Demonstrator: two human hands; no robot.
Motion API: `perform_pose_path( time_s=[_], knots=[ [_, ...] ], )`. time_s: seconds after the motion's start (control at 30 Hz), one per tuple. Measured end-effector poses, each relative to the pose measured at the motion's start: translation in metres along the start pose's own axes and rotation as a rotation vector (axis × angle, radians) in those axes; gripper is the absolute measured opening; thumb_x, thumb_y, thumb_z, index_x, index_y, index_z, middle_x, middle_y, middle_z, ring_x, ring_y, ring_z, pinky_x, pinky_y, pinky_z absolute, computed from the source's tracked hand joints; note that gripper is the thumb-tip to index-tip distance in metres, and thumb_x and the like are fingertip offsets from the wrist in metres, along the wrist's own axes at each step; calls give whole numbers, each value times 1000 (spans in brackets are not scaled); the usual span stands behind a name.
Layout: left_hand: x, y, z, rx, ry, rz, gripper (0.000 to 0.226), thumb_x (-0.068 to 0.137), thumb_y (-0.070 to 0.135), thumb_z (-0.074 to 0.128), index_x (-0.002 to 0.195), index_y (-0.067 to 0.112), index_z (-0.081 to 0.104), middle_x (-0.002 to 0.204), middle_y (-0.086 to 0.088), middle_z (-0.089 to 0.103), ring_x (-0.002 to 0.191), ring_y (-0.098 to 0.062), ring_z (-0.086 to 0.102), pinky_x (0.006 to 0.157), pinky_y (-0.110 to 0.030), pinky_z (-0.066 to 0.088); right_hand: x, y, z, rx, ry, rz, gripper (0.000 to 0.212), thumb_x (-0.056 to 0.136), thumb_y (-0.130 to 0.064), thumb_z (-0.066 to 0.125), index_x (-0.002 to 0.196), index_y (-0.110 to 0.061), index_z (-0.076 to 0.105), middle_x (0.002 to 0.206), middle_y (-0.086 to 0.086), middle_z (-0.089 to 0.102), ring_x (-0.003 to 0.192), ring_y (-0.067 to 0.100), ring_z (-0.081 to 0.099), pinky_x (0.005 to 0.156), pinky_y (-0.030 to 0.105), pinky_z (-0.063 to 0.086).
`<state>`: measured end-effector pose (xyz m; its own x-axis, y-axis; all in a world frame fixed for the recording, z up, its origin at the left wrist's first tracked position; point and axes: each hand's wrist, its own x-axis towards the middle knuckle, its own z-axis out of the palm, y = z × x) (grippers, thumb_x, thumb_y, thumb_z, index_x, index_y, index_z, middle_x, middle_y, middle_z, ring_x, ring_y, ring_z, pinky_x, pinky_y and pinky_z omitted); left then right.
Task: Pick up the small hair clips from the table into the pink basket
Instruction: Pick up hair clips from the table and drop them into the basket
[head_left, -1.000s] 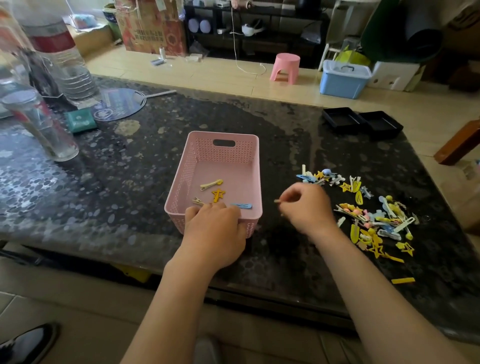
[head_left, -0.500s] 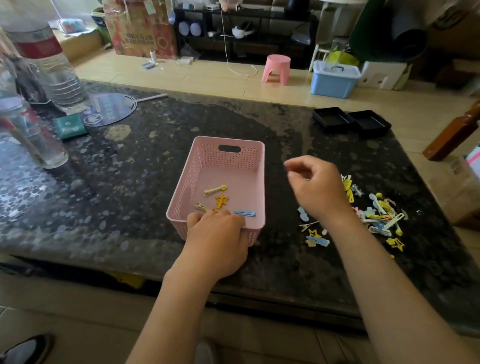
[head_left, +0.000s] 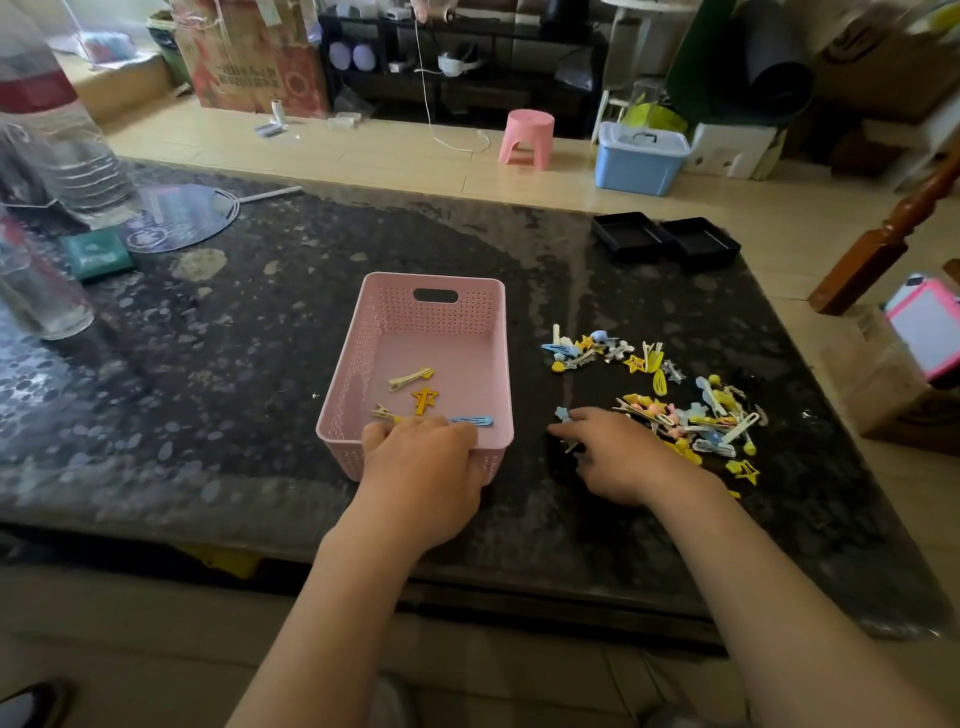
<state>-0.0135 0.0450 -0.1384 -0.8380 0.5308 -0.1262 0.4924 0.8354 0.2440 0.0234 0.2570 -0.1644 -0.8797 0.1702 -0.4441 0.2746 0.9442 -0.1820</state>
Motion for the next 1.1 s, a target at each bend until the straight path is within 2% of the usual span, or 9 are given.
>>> perform_pose_path(
  time_s=[0.1,0.27,0.4,0.5,0.67,0.77,0.9,1.03,1.1],
  knots=[
    [1,1,0,-4,-10,-9,22,98,38,41,109,31,58,107,7,58,99,-17,49,94,-44,29,1,0,-2,-58,81,0,54,93,-7,58,142,-29,53,142,3,47,132,26,46,106,37,43],
    [1,1,1,27,1,-10,20,97,38,40,105,31,57,104,7,58,97,-18,50,93,-44,29,5,0,-3,3,134,38,37,90,-4,61,121,-23,70,126,5,62,114,25,60,92,33,52],
    [1,0,2,25,15,-5,19,97,38,40,101,30,56,100,7,58,93,-17,49,90,-43,29,9,12,-1,190,226,71,25,89,-3,63,101,-20,76,104,1,72,90,15,66,74,24,51],
    [1,0,3,17,27,1,18,97,38,40,101,30,56,100,8,58,93,-17,49,90,-43,29,8,18,-9,462,336,96,17,90,-6,67,92,-20,77,87,-4,71,73,8,67,59,18,51],
    [1,0,4,17,30,4,20,98,38,40,105,30,56,101,8,58,93,-17,48,91,-43,29,0,-3,-35,1069,551,6,17,85,1,73,85,-15,74,90,5,73,83,17,71,65,24,58],
    [1,1,5,27,46,10,19,98,38,40,104,29,56,100,7,57,92,-18,48,88,-43,29,-1,-34,-45,1241,639,-95,20,83,3,74,79,-17,73,83,5,72,80,16,71,66,26,60],
    [-1,2,5,24,50,9,20,97,37,40,107,29,56,101,6,57,96,-19,48,87,-42,29,0,-77,-35,1199,616,-248,9,83,-1,76,89,-7,76,82,2,73,76,14,71,71,34,63],
    [-1,0,6,35,73,20,20,95,35,42,108,29,56,99,7,57,96,-20,48,86,-41,30,1,-90,-22,890,387,-314,37,87,8,59,103,-19,78,114,-6,71,106,2,61,96,32,55],
    [-1,0,6,34,64,26,19,96,35,43,107,29,56,94,8,53,93,-19,47,87,-41,30,-2,-87,-26,879,392,-316,41,88,9,54,104,-20,77,117,-9,69,109,0,59,98,27,52]
  ],
)
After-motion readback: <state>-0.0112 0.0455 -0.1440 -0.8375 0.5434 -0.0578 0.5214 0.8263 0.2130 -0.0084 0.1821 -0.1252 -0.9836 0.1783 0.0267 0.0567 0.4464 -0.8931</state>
